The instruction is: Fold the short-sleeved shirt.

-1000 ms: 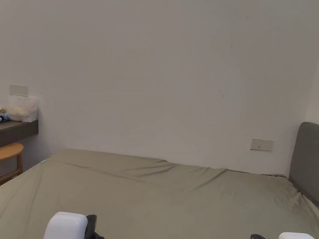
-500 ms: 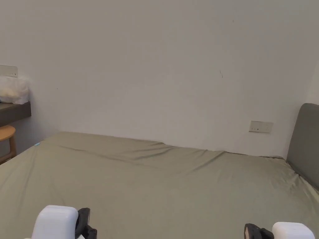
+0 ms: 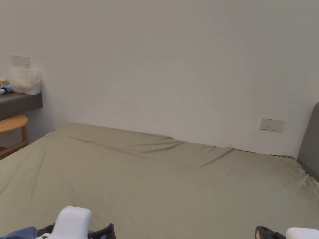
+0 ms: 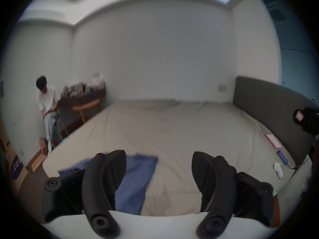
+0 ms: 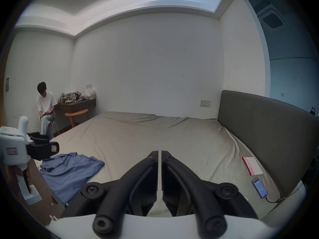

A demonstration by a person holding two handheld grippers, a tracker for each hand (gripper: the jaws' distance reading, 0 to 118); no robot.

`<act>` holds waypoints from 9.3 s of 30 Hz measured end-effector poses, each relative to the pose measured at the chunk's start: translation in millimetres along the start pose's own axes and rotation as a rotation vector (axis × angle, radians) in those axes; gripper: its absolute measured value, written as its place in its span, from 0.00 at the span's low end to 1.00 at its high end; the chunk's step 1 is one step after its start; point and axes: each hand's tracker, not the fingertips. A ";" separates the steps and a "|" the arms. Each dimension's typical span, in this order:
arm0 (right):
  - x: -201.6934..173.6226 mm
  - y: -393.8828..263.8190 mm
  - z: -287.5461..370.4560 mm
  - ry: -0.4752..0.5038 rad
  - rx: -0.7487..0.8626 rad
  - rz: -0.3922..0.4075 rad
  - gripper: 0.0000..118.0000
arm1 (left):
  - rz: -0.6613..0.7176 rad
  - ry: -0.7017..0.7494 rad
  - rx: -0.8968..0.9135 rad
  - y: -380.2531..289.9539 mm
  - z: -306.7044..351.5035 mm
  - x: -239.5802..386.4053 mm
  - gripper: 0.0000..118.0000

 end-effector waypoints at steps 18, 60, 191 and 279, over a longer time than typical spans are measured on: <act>-37.6 -40.5 -49.9 -0.011 -0.099 0.062 0.16 | 0.000 0.084 -0.465 -128.9 -271.1 -71.9 0.43; 163.6 -67.3 139.3 -0.409 -0.010 -0.140 0.16 | -0.224 -0.860 -0.388 -114.3 -44.8 373.7 0.98; 163.7 372.5 -289.6 -0.165 -0.157 0.138 0.11 | -0.031 0.145 0.204 419.7 -227.4 -4.4 0.07; 174.5 -278.1 -43.2 0.033 -0.777 -0.497 0.17 | 0.052 -0.209 -0.607 -172.1 -108.3 -112.6 0.15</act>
